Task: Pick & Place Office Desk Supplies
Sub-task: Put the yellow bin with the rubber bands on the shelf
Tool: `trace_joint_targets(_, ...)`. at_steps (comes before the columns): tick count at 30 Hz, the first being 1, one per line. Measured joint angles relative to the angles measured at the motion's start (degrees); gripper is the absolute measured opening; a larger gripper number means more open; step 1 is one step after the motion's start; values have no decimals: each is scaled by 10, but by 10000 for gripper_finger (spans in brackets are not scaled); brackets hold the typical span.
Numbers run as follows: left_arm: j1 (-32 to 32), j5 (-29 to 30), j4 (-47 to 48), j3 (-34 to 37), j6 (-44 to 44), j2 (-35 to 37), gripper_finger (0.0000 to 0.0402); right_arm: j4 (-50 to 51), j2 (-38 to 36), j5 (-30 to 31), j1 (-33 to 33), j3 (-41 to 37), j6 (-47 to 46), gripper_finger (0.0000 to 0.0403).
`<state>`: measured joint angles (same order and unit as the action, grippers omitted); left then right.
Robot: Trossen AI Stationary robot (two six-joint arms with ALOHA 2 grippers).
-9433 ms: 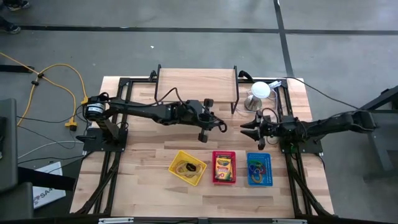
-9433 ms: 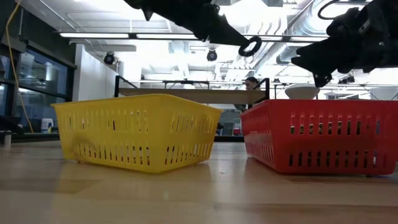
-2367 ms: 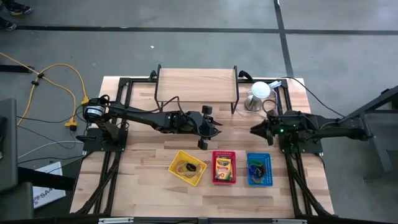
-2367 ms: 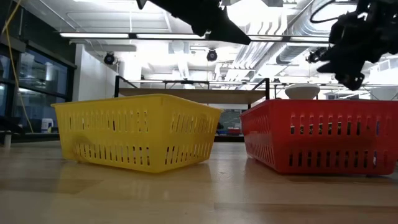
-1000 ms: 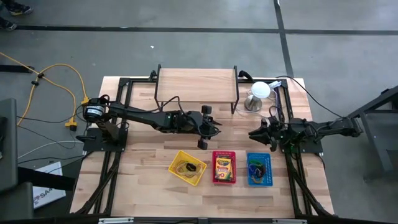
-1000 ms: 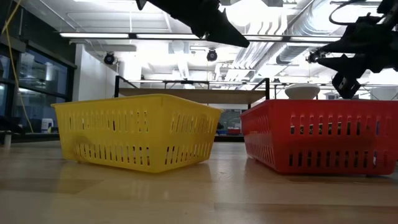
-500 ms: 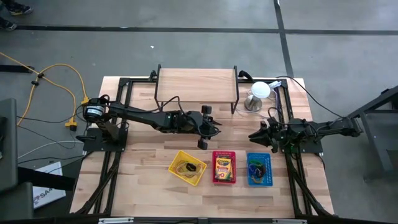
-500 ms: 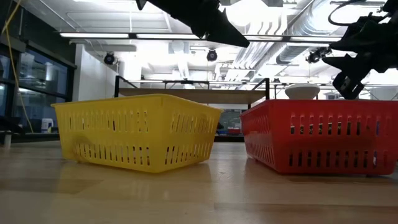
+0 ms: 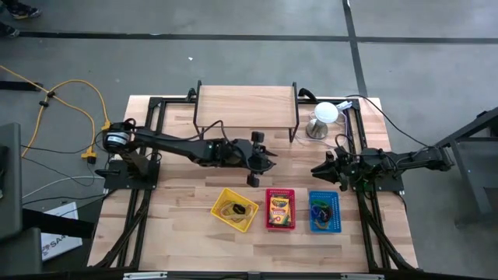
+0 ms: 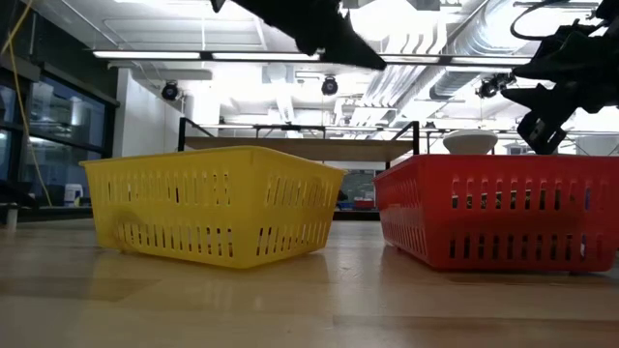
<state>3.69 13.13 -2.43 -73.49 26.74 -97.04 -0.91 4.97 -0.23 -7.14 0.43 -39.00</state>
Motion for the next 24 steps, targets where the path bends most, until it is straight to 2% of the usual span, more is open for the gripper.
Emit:
trace_joint_targets(12, 44, 6, 23, 0, 0, 33, 124, -1, 0, 0, 0, 0, 0, 103)
trace_joint_targets(17, 73, 6, 114, 0, -5, 43, 124, -1, 0, 0, 0, -1, 0, 103)
trace_joint_targets(24, 123, 11, 233, 0, -88, 55, 124, -1, 1, 0, 0, -1, 0, 103)
